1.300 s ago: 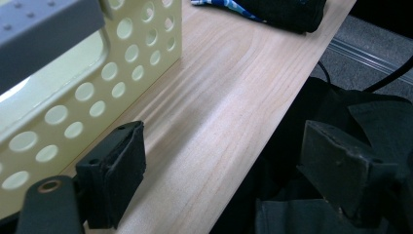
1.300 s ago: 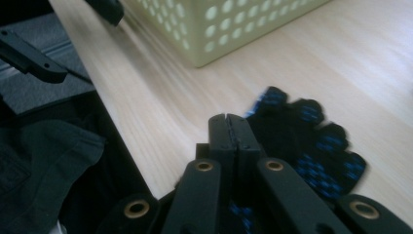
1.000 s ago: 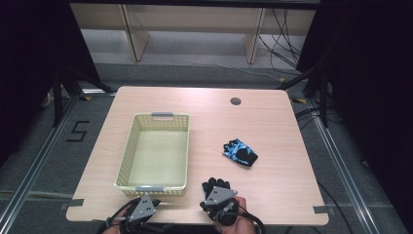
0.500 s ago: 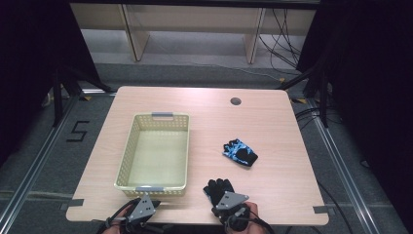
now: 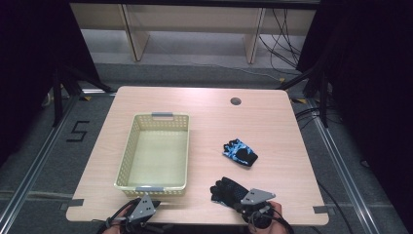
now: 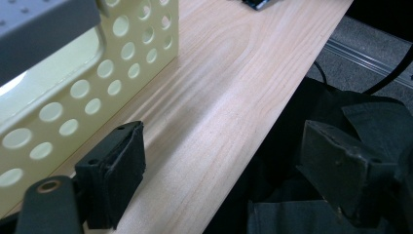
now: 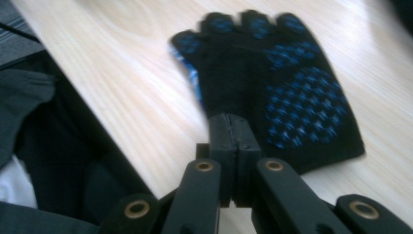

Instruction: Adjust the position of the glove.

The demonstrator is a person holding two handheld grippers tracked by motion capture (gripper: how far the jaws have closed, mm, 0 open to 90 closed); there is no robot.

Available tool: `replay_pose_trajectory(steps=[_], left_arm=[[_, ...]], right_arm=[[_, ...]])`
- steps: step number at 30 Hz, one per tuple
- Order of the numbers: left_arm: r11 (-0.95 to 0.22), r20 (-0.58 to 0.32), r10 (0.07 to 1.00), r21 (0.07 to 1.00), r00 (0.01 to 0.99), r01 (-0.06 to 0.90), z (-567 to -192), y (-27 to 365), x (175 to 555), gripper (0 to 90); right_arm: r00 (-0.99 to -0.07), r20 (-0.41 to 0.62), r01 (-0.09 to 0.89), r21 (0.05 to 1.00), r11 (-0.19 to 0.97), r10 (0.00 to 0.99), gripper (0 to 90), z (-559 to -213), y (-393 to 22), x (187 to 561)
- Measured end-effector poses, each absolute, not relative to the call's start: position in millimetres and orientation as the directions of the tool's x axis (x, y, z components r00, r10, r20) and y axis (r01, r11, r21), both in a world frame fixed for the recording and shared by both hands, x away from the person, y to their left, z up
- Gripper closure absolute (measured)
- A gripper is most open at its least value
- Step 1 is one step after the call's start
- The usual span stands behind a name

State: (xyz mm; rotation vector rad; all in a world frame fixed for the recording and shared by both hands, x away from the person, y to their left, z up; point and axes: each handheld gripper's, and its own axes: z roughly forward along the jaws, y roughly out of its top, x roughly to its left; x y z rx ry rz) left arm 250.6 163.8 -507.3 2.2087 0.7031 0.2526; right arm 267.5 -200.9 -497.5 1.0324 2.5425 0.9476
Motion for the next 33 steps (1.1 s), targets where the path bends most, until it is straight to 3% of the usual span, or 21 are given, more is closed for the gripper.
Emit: replay_pose_trajectory(steps=[11, 16, 18, 22, 28, 31, 33], left_arm=[[-0.506, -0.078, 0.582, 0.745, 0.809, 0.436, -509, 161, 248, 16.3], [-0.517, -0.067, 0.578, 0.741, 0.813, 0.429, -509, 161, 249, 16.3], [-0.498, -0.078, 0.582, 0.753, 0.810, 0.430, -510, 160, 249, 16.3], [-0.479, -0.101, 0.591, 0.754, 0.800, 0.449, -510, 159, 248, 16.3], [-0.491, -0.094, 0.588, 0.748, 0.804, 0.446, -511, 159, 249, 16.3], [-0.502, -0.082, 0.584, 0.745, 0.808, 0.438, -510, 161, 249, 16.3], [-0.515, -0.073, 0.581, 0.738, 0.811, 0.436, -509, 162, 251, 16.3]], right_arm=[[-0.679, 0.026, 0.581, 0.631, 0.515, 0.734, 90.0, -497, -225, 277], [-0.688, 0.007, 0.550, 0.657, 0.515, 0.726, 90.0, -498, -228, 282], [-0.676, 0.034, 0.571, 0.656, 0.494, 0.736, 86.0, -491, -228, 279], [-0.674, -0.006, 0.511, 0.718, 0.473, 0.738, 81.0, -477, -232, 282], [-0.593, 0.031, 0.548, 0.747, 0.375, 0.804, 72.1, -466, -240, 299], [-0.509, 0.008, 0.561, 0.762, 0.324, 0.861, 65.7, -457, -247, 327], [-0.506, -0.017, 0.562, 0.752, 0.345, 0.862, 62.2, -457, -248, 345]])
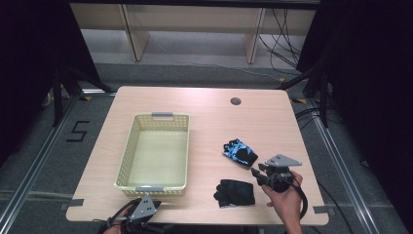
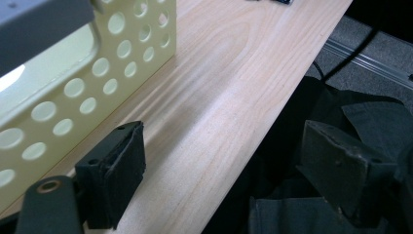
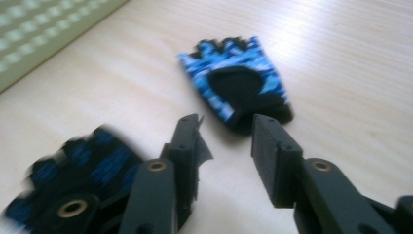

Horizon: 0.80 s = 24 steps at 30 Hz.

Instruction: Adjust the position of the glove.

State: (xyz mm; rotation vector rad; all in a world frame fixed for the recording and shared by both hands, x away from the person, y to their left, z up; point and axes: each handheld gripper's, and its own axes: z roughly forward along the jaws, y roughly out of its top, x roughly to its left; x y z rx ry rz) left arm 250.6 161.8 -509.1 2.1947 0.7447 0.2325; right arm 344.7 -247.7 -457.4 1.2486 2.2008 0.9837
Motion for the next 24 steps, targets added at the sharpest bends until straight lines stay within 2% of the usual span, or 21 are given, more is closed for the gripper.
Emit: replay_pose_trajectory(steps=[1, 3, 6, 11, 19, 20, 23, 24], left_arm=[[-0.515, -0.073, 0.581, 0.738, 0.811, 0.436, -509, 162, 251, 16.3], [-0.521, -0.062, 0.573, 0.742, 0.817, 0.422, -509, 163, 251, 16.3], [-0.507, -0.071, 0.579, 0.749, 0.812, 0.427, -509, 162, 251, 16.2], [-0.503, -0.083, 0.585, 0.743, 0.807, 0.441, -510, 162, 250, 16.2], [-0.502, -0.084, 0.585, 0.744, 0.807, 0.441, -509, 162, 250, 16.2], [-0.496, -0.092, 0.583, 0.746, 0.807, 0.444, -510, 161, 249, 16.2], [-0.512, -0.073, 0.569, 0.748, 0.819, 0.423, -510, 162, 250, 16.2], [-0.511, -0.076, 0.571, 0.747, 0.818, 0.426, -509, 162, 250, 16.2]], right_arm=[[-0.506, -0.017, 0.562, 0.752, 0.345, 0.862, 62.2, -457, -248, 345], [-0.458, 0.020, 0.609, 0.735, 0.297, 0.889, 57.4, -462, -243, 369], [-0.442, -0.032, 0.617, 0.715, 0.330, 0.897, 55.1, -465, -240, 389], [-0.448, -0.023, 0.645, 0.684, 0.341, 0.894, 53.9, -468, -240, 416], [-0.480, -0.028, 0.656, 0.653, 0.379, 0.877, 57.4, -487, -240, 446], [-0.478, 0.010, 0.667, 0.654, 0.356, 0.878, 58.9, -489, -240, 452], [-0.510, -0.015, 0.648, 0.651, 0.395, 0.860, 60.9, -493, -241, 459], [-0.500, 0.015, 0.672, 0.637, 0.377, 0.866, 62.7, -494, -240, 460]])
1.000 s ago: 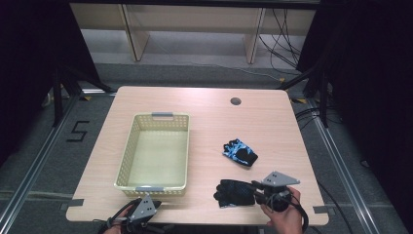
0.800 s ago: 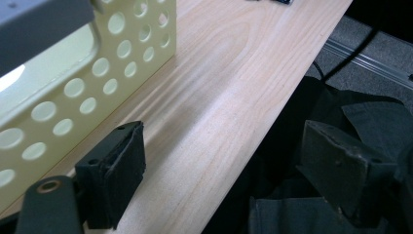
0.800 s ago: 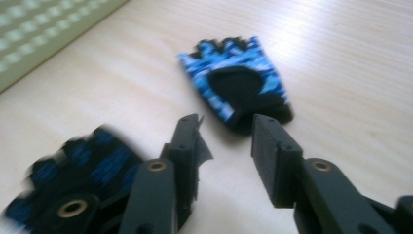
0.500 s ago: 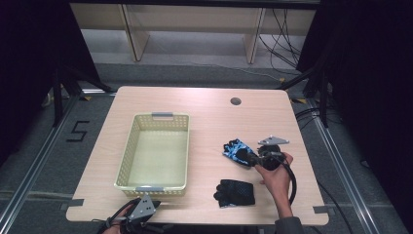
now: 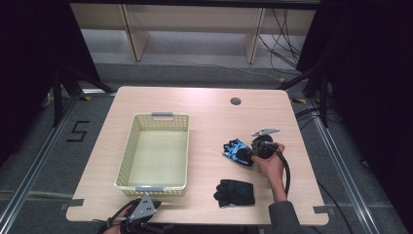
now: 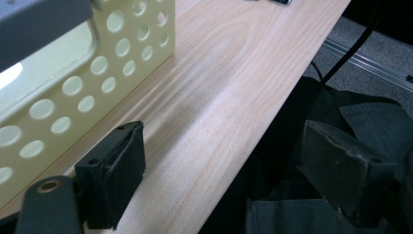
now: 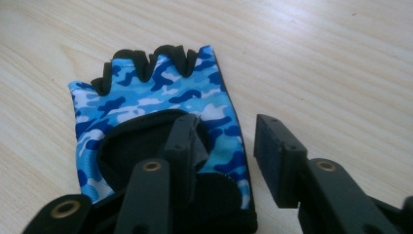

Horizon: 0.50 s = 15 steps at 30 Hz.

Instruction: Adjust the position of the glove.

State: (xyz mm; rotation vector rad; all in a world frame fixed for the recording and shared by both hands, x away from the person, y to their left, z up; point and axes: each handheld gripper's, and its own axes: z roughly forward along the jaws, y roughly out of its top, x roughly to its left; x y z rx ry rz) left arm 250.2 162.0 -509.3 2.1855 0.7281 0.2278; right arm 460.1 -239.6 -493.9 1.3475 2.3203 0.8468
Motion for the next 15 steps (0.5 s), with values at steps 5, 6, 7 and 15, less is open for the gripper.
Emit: replay_pose_trajectory(steps=[5, 6, 7, 15], left_arm=[[-0.501, -0.091, 0.584, 0.742, 0.807, 0.446, -509, 162, 250, 16.2], [-0.498, -0.085, 0.574, 0.753, 0.814, 0.430, -510, 161, 249, 16.3], [-0.498, -0.085, 0.574, 0.753, 0.814, 0.430, -510, 161, 249, 16.3], [-0.497, -0.088, 0.573, 0.753, 0.815, 0.431, -509, 160, 249, 16.3]], right_arm=[[-0.508, 0.061, 0.690, 0.626, 0.364, 0.859, 74.3, -498, -240, 462], [-0.521, 0.063, 0.677, 0.638, 0.367, 0.851, 80.6, -499, -242, 462], [-0.521, 0.063, 0.677, 0.638, 0.367, 0.851, 80.6, -499, -242, 462], [-0.555, 0.063, 0.602, 0.719, 0.348, 0.829, 89.3, -487, -250, 461]])
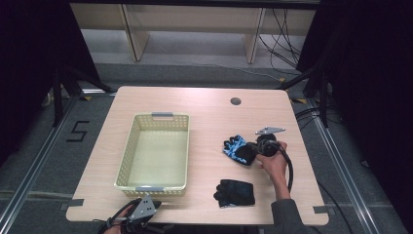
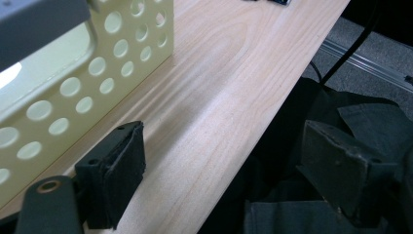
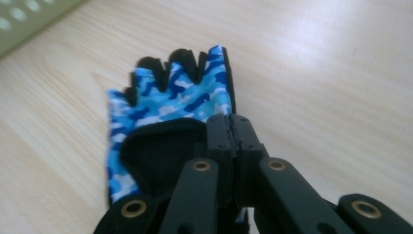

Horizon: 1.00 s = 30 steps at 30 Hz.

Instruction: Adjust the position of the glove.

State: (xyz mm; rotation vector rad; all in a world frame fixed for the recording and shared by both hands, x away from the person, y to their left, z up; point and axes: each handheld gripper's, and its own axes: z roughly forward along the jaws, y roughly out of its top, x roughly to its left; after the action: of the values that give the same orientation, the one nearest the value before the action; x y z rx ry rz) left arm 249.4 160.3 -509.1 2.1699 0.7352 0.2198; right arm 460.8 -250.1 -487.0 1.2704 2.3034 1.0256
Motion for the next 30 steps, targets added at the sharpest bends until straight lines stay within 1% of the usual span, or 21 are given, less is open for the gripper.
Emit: replay_pose_trajectory(steps=[2, 3, 5, 6, 7, 8, 9, 11, 12, 13, 14, 15, 17, 18, 20, 22, 23, 27, 28, 30], left_arm=[[-0.486, -0.098, 0.580, 0.755, 0.809, 0.440, -509, 160, 248, 16.3], [-0.511, -0.078, 0.568, 0.746, 0.819, 0.426, -508, 161, 250, 16.3], [-0.494, -0.103, 0.578, 0.745, 0.809, 0.448, -510, 159, 249, 16.3], [-0.494, -0.103, 0.578, 0.745, 0.809, 0.448, -510, 159, 249, 16.3], [-0.495, -0.101, 0.580, 0.744, 0.808, 0.448, -510, 159, 249, 16.3], [-0.495, -0.101, 0.580, 0.744, 0.808, 0.448, -510, 159, 249, 16.3], [-0.502, -0.088, 0.577, 0.746, 0.812, 0.438, -510, 159, 249, 16.3], [-0.508, -0.082, 0.573, 0.745, 0.816, 0.432, -510, 159, 249, 16.3], [-0.508, -0.082, 0.573, 0.745, 0.816, 0.432, -510, 159, 249, 16.3], [-0.526, -0.070, 0.560, 0.739, 0.825, 0.420, -509, 159, 250, 16.3], [-0.526, -0.070, 0.560, 0.739, 0.825, 0.420, -509, 159, 250, 16.3], [-0.508, -0.090, 0.575, 0.740, 0.813, 0.440, -510, 157, 248, 16.3], [-0.509, -0.082, 0.564, 0.749, 0.822, 0.424, -510, 156, 248, 16.3], [-0.523, -0.076, 0.560, 0.740, 0.825, 0.423, -509, 157, 249, 16.3], [-0.482, -0.117, 0.572, 0.753, 0.811, 0.449, -511, 153, 246, 16.3], [-0.500, -0.106, 0.559, 0.748, 0.822, 0.436, -510, 154, 247, 16.1], [-0.481, -0.124, 0.540, 0.766, 0.832, 0.427, -511, 150, 246, 15.8], [-0.491, -0.096, 0.526, 0.777, 0.845, 0.394, -510, 145, 247, 15.8], [-0.485, -0.113, 0.535, 0.771, 0.838, 0.414, -510, 142, 246, 15.8], [-0.484, -0.120, 0.520, 0.775, 0.846, 0.407, -509, 136, 247, 15.8]], right_arm=[[-0.580, 0.026, 0.546, 0.754, 0.365, 0.814, 89.3, -475, -252, 458], [-0.603, 0.027, 0.522, 0.769, 0.369, 0.797, 89.3, -467, -252, 455], [-0.618, 0.027, 0.504, 0.781, 0.369, 0.786, 89.3, -451, -251, 446], [-0.618, 0.027, 0.504, 0.781, 0.369, 0.786, 89.3, -451, -251, 446], [-0.652, 0.019, 0.463, 0.801, 0.378, 0.758, 89.3, -433, -251, 435], [-0.652, 0.019, 0.463, 0.801, 0.378, 0.758, 89.3, -433, -251, 435], [-0.672, 0.024, 0.444, 0.813, 0.377, 0.740, 89.3, -423, -251, 425], [-0.693, 0.025, 0.424, 0.822, 0.379, 0.720, 89.4, -417, -250, 413], [-0.716, 0.010, 0.401, 0.825, 0.399, 0.698, 89.4, -415, -250, 410], [-0.721, 0.035, 0.417, 0.819, 0.393, 0.692, 89.4, -415, -248, 404], [-0.721, 0.035, 0.417, 0.819, 0.393, 0.692, 89.4, -415, -248, 404], [-0.741, 0.042, 0.409, 0.820, 0.401, 0.670, 89.3, -415, -248, 396], [-0.759, 0.047, 0.405, 0.815, 0.414, 0.650, 89.4, -417, -248, 388], [-0.767, 0.067, 0.414, 0.812, 0.412, 0.639, 89.4, -418, -248, 384], [-0.779, 0.067, 0.404, 0.814, 0.417, 0.623, 89.3, -420, -248, 378], [-0.793, 0.055, 0.387, 0.815, 0.432, 0.607, 89.3, -421, -249, 372], [-0.813, 0.059, 0.376, 0.813, 0.446, 0.579, 89.3, -423, -250, 371], [-0.822, 0.095, 0.396, 0.805, 0.442, 0.562, 89.3, -431, -252, 357], [-0.833, 0.073, 0.372, 0.808, 0.456, 0.549, 89.3, -434, -253, 356], [-0.832, 0.085, 0.386, 0.799, 0.462, 0.549, 89.3, -438, -257, 352]])
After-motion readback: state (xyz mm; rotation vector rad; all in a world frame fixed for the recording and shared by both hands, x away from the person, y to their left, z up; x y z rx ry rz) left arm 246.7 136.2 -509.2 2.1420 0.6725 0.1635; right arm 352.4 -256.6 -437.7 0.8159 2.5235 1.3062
